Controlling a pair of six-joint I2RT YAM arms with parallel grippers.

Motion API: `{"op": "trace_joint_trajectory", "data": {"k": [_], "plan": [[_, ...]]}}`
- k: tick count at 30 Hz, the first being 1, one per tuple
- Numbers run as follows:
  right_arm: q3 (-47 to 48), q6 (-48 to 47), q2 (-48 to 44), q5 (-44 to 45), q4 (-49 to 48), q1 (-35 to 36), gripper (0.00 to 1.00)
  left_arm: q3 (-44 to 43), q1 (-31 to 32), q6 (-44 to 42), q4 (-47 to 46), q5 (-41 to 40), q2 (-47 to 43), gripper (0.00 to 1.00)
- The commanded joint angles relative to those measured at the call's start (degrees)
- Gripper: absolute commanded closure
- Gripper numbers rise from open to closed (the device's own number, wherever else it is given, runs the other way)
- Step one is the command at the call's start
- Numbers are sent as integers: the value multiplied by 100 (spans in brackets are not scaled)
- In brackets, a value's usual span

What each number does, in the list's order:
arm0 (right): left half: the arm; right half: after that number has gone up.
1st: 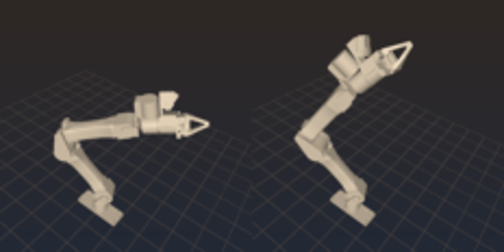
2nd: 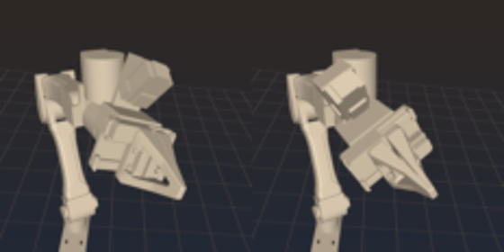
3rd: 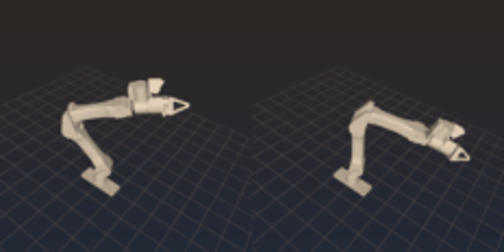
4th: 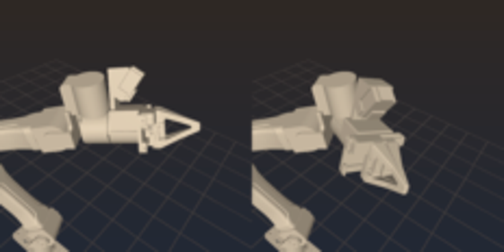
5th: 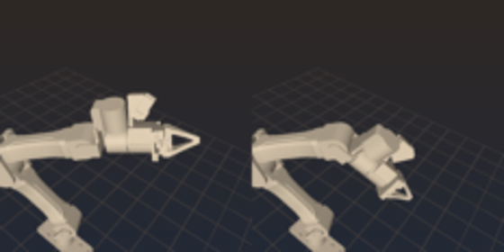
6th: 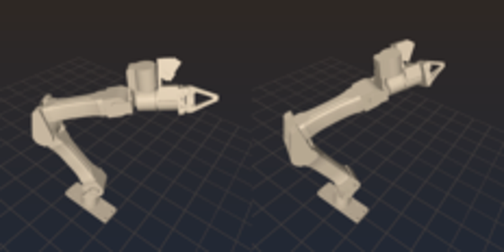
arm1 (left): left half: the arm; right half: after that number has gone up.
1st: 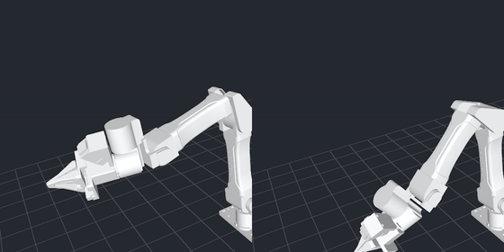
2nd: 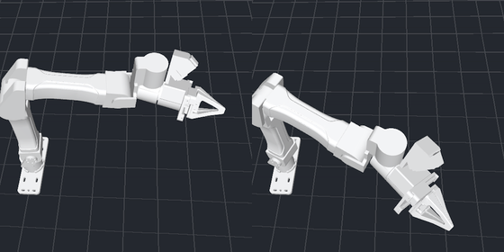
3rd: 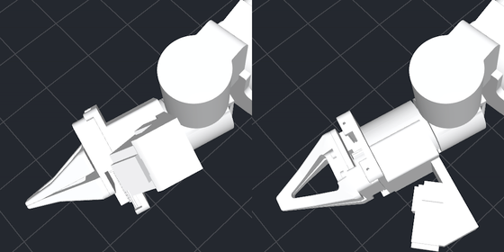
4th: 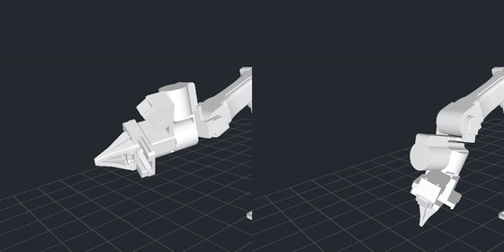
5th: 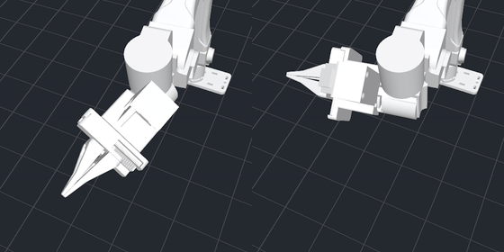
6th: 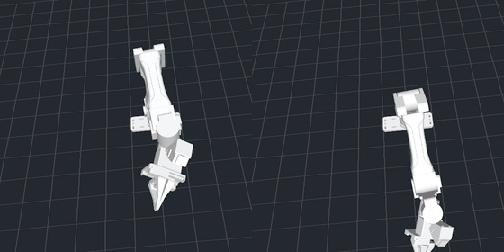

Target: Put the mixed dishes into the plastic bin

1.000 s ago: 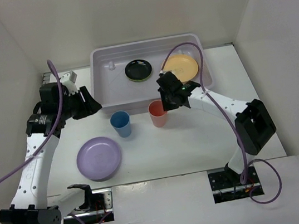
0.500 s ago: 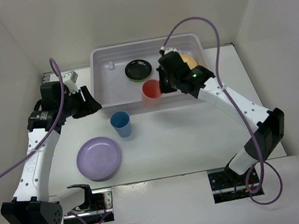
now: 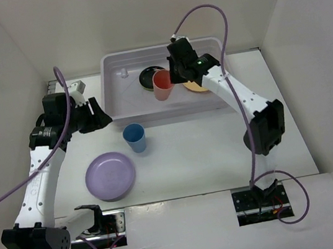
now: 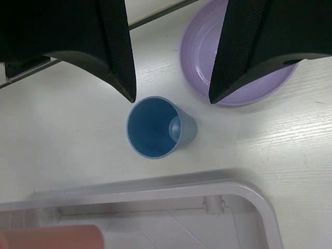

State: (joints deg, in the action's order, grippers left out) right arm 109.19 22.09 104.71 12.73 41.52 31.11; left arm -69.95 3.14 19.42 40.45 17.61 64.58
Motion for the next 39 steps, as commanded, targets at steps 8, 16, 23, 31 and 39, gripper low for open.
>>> {"op": "trace_joint_trajectory", "data": {"k": [8, 16, 23, 31, 39], "plan": [[-169, -169, 937, -201, -302, -633, 100, 96, -85, -167, -160, 182, -173, 34], [-337, -231, 1403, -201, -302, -756, 100, 219, -85, -167, -221, 182, -121, 34], [-389, -231, 1570, -87, -302, -809, 96, 272, -138, -228, -283, 287, -6, 34], [-389, -231, 1352, -139, -249, -809, 51, 324, -138, -228, -283, 339, 98, 34], [-389, -178, 605, -280, -364, -809, 27, 561, -138, -342, -283, 568, 353, 34]]}}
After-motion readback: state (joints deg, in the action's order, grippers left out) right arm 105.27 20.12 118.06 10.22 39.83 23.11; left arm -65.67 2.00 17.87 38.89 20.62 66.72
